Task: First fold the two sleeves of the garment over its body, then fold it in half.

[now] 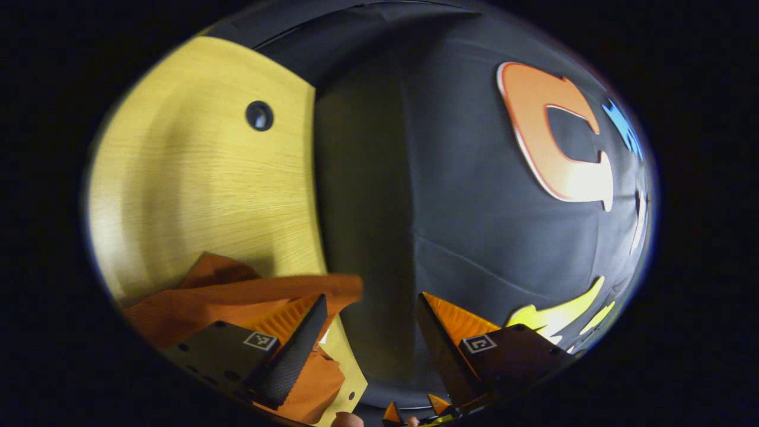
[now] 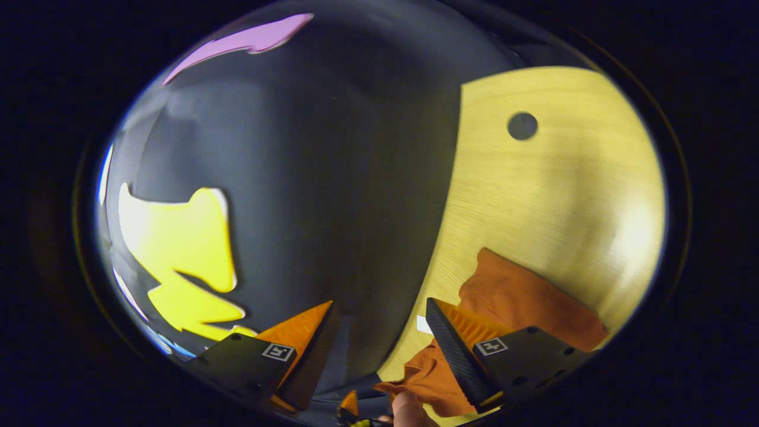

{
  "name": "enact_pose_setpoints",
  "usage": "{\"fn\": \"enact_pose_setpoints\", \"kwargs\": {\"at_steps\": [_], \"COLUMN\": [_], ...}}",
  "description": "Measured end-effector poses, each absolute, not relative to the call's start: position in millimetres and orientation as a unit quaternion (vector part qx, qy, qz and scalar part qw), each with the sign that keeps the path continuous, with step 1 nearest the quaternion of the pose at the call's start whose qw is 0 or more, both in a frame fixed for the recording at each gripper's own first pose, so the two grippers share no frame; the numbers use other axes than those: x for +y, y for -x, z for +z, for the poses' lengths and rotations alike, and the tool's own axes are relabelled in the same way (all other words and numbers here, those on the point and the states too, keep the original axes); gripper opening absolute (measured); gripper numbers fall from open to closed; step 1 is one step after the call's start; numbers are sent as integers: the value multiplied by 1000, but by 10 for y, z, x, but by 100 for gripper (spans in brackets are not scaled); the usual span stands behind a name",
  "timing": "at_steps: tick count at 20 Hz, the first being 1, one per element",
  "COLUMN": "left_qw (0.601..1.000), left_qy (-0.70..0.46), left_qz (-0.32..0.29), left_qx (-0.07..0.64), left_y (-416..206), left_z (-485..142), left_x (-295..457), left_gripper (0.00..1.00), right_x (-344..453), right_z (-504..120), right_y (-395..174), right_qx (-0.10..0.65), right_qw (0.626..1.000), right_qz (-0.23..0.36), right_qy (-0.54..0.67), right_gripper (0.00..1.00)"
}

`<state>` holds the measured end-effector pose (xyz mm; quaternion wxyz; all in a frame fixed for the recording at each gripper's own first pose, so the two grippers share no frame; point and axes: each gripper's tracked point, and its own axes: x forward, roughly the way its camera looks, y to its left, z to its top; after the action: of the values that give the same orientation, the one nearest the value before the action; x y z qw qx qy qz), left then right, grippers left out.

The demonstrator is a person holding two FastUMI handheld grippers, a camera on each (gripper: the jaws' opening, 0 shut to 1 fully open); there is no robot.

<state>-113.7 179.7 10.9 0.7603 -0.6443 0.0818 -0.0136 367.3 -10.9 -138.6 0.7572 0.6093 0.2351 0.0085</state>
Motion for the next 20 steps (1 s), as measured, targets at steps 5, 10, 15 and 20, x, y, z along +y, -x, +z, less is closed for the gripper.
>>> {"fn": "enact_pose_setpoints", "kwargs": {"at_steps": [5, 10, 15, 20], "left_qw": [888, 957, 991, 995], "left_qy": [456, 288, 127, 81], "left_qz": [-16, -4, 15, 1], "left_qx": [54, 36, 48, 52], "left_y": [1617, 2381, 3192, 4070], "left_z": [967, 1571, 1583, 1561], "left_x": [1923, 1940, 1808, 1515], "left_gripper": [98, 98, 98, 98], "right_x": [-193, -113, 180, 402], "right_z": [-384, 205, 171, 77], "right_y": [-3228, -2727, -2430, -2402], "right_qx": [181, 129, 87, 52], "right_qw": [900, 968, 992, 998], "right_qz": [44, 38, 10, -11], "right_qy": [-394, -211, -93, -34], "right_gripper": [94, 95, 96, 96]}}
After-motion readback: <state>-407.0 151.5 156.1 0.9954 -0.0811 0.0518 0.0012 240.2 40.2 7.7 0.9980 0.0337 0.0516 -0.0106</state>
